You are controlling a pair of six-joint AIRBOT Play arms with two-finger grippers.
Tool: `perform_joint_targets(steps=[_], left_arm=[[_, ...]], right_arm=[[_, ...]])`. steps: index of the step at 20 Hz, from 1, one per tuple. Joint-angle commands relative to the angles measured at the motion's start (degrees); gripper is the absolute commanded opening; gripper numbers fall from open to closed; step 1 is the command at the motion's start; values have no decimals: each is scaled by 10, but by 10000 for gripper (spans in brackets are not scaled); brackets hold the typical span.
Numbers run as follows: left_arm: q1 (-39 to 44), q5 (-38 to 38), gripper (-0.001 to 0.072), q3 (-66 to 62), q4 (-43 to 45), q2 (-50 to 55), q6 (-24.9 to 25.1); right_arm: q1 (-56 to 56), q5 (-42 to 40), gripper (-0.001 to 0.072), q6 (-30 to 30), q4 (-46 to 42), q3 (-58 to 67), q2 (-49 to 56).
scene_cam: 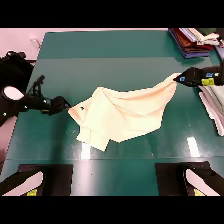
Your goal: Fold the shirts.
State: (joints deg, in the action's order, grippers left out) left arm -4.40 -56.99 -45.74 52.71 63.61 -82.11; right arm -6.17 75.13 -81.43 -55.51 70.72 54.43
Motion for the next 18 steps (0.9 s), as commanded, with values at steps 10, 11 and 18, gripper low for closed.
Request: perform_joint_targets(steps=[10, 11, 18], left_arm=[[-9, 157, 329, 51, -269, 90, 124], [-9, 164, 234, 47, -269, 91, 136], [-11, 149, 23, -99, -255, 51, 136]], right_arm=[[0, -4, 17, 0, 0, 0, 0], [0, -5, 17, 0, 0, 0, 0], [0, -9, 17, 0, 5, 76, -1]])
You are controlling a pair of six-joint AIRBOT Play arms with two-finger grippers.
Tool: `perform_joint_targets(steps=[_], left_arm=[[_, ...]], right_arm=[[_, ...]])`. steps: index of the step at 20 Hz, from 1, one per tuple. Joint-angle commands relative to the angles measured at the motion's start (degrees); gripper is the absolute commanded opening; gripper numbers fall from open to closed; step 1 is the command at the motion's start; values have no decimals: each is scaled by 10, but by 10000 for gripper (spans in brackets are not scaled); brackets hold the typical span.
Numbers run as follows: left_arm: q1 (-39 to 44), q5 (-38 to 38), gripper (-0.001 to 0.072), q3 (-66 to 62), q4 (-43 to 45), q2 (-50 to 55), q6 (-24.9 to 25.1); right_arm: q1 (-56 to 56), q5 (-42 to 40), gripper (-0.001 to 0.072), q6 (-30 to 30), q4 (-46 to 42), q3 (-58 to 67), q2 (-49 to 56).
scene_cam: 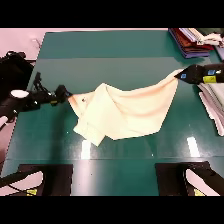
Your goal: Fold the shirts.
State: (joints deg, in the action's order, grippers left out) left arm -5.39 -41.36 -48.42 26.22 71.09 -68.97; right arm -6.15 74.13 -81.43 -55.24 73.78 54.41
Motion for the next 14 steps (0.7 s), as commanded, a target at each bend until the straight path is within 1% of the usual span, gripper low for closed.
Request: perform_joint_targets(steps=[1, 3, 5, 9, 12, 14], left_arm=[[-1, -13, 23, -117, 28, -45, 5], [-1, -35, 23, -226, 81, -94, 4], [-1, -73, 23, -349, 150, -143, 1], [-1, -120, 23, -536, 264, -218, -17], [-1, -152, 23, -612, 329, -243, -36], [-1, -171, 23, -632, 369, -243, -56]], right_arm=[[0, 2, 17, 0, 1, 82, -1], [-6, 4, 17, 9, 0, 173, -1], [-19, 21, 17, 9, -4, 269, -1], [-90, 64, 17, 9, -4, 422, -1], [-174, 87, 17, 9, -3, 475, -1], [-228, 91, 17, 9, 0, 463, -11]])
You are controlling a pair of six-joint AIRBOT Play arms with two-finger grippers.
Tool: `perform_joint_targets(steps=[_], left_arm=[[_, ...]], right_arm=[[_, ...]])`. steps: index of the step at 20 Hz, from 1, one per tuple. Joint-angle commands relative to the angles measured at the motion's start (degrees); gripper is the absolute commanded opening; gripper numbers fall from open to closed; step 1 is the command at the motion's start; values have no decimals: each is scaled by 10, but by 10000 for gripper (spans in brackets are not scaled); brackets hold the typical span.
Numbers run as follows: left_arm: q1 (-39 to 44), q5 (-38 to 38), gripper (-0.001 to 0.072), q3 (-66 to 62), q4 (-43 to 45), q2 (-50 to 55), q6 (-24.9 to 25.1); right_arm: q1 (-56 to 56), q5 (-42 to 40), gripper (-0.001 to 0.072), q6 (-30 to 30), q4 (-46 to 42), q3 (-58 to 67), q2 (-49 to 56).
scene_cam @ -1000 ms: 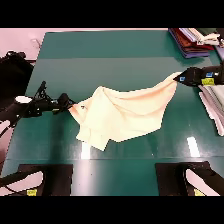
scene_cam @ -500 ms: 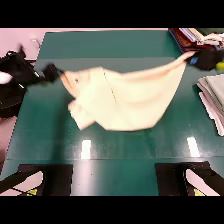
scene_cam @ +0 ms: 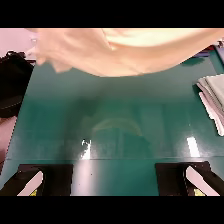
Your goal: Fold the shirts.
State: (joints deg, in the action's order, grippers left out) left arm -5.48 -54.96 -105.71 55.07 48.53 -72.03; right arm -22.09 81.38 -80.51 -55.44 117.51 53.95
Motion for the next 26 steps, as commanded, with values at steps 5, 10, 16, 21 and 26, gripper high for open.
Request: perform_joint_targets(steps=[5, 10, 16, 21, 26], left_arm=[[0, -104, 23, 33, 51, -1, -51], [57, -101, 23, 271, 17, 54, -33], [100, -15, 24, 400, 30, 152, 2], [100, 19, 24, 342, 80, 150, -1], [100, 8, 24, 171, 152, 121, -32]], right_arm=[[-84, 12, 17, 0, 3, -70, -12], [34, 35, 16, 0, -38, -155, 90], [188, -25, 16, -7, -122, -268, 184], [205, -61, 16, -6, -122, -242, 184], [168, -28, 16, -4, -122, -109, 152]])
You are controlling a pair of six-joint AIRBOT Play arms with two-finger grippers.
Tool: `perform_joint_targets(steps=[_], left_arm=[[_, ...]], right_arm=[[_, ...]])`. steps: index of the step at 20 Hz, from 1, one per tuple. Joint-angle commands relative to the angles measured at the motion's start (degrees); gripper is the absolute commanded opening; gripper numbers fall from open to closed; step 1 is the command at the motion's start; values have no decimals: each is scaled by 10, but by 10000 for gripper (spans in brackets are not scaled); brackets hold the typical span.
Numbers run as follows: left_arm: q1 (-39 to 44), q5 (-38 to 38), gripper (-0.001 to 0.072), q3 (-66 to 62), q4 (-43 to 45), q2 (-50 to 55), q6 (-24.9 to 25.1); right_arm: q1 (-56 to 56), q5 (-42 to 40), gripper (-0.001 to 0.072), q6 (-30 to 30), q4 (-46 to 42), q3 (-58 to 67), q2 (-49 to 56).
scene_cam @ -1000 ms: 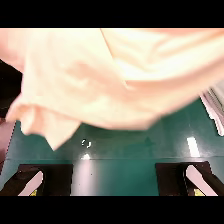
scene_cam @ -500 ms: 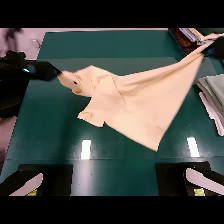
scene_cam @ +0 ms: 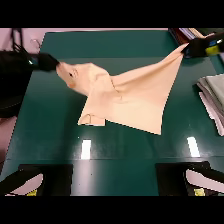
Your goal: Fold the shirts.
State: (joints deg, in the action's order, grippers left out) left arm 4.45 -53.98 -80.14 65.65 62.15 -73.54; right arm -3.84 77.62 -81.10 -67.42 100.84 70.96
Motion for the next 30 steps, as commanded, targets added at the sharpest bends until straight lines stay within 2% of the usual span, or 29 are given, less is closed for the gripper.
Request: perform_joint_targets(steps=[1, 5, 8, 10, 13, 16, 18, 21, 25, 27, 28, 29, 30], left_arm=[[0, -8, 24, -126, 62, -32, -17], [0, -13, 24, -244, 117, -120, -17], [0, -12, 23, -290, 122, -170, -30], [0, -12, 22, -307, 121, -178, -38], [0, -26, 22, -311, 104, -165, -45], [0, -101, 23, -311, 56, -100, -44], [1, -162, 24, -311, 39, -35, -44], [0, -225, 24, -311, 37, 85, -45], [0, -216, 26, -311, 37, 249, -51], [0, -199, 39, -311, 40, 310, -79], [0, -200, 355, -311, 47, 331, -84], [0, -199, 636, -311, 58, 344, -96], [0, -198, 602, -311, 73, 349, -103]], right_arm=[[-27, 10, 16, 2, -2, 81, -39], [-112, 9, 16, 2, -3, 161, -134], [-204, 6, 16, 2, 0, 167, -187], [-248, 6, 16, 2, 5, 143, -206], [-247, 9, 15, 2, 41, 131, -188], [-183, 14, 15, 1, 46, 181, -111], [-122, 14, 15, -16, 20, 195, -53], [-45, 14, 15, -29, -34, 137, 26], [-15, -7, 15, -40, -31, 77, 134], [-16, -12, 17, -40, -31, 78, 174], [-16, -14, 22, -39, -30, 78, 186], [-17, -17, 144, -39, -30, 78, 194], [-23, -19, 298, -39, -30, 77, 198]])
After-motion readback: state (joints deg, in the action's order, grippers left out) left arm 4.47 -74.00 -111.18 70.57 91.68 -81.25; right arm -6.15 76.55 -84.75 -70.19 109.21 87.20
